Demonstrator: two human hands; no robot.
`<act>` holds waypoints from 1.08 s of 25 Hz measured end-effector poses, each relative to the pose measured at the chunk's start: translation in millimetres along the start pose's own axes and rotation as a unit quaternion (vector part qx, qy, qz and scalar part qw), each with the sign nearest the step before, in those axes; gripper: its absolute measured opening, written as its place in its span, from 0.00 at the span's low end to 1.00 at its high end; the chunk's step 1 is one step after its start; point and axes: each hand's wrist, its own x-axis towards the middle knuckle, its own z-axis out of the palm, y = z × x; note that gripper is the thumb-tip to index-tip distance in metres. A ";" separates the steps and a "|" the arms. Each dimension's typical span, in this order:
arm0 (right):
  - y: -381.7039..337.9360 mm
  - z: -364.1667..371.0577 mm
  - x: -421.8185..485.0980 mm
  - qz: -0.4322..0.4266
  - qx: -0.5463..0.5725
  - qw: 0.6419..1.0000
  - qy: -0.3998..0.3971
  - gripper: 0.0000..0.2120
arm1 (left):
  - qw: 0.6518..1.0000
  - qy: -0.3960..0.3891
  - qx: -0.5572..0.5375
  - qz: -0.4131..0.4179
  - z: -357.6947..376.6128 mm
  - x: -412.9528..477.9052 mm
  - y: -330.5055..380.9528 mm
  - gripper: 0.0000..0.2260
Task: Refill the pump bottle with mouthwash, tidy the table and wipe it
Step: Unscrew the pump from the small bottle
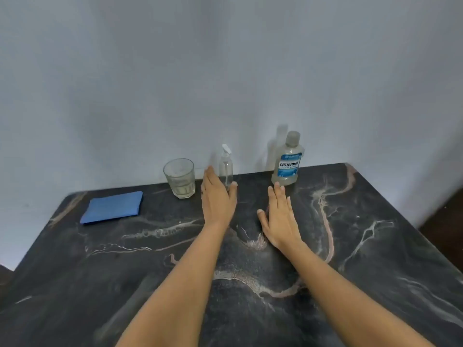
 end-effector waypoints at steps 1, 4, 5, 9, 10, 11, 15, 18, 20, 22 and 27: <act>2.7 7.4 5.0 -0.006 0.007 1.000 0.020 0.31 | 1.000 0.012 -0.017 -0.004 9.3 6.4 -4.4 0.34; 5.0 14.8 17.8 -0.017 0.020 1.000 0.017 0.29 | 0.998 0.023 -0.059 -0.019 28.1 31.0 -15.2 0.39; 6.5 19.3 17.5 -0.022 0.020 0.999 0.015 0.28 | 0.997 0.021 -0.072 -0.023 36.0 36.6 -19.2 0.40; 11.1 23.9 13.4 -0.021 0.012 1.000 0.008 0.28 | 0.994 0.028 -0.103 -0.036 53.4 51.5 -26.6 0.32; 10.8 24.0 14.3 -0.020 0.012 1.000 0.010 0.28 | 0.991 0.027 -0.123 -0.049 54.1 55.4 -27.7 0.27; 10.3 24.6 14.7 -0.018 0.018 1.000 0.013 0.28 | 0.988 0.022 -0.142 -0.060 53.6 56.3 -27.1 0.24; 8.5 17.5 10.3 -0.012 0.054 0.998 0.015 0.26 | 0.986 0.006 -0.164 -0.035 36.5 34.1 -18.9 0.21; 1.0 5.8 -11.3 -0.001 0.093 0.996 0.005 0.23 | 0.982 -0.024 -0.185 -0.010 9.4 -10.5 -12.9 0.22; -8.6 -1.3 -39.0 0.006 0.107 0.994 -0.006 0.22 | 0.983 -0.034 -0.182 -0.001 -12.1 -46.3 -9.6 0.21; -18.3 -9.3 -71.4 0.001 0.107 0.994 -0.019 0.22 | 0.982 -0.041 -0.185 0.003 -34.8 -83.1 -6.9 0.23; -37.0 -45.1 -139.4 -0.025 0.079 0.996 -0.034 0.20 | 0.983 -0.035 -0.179 -0.011 -85.7 -168.3 -6.9 0.24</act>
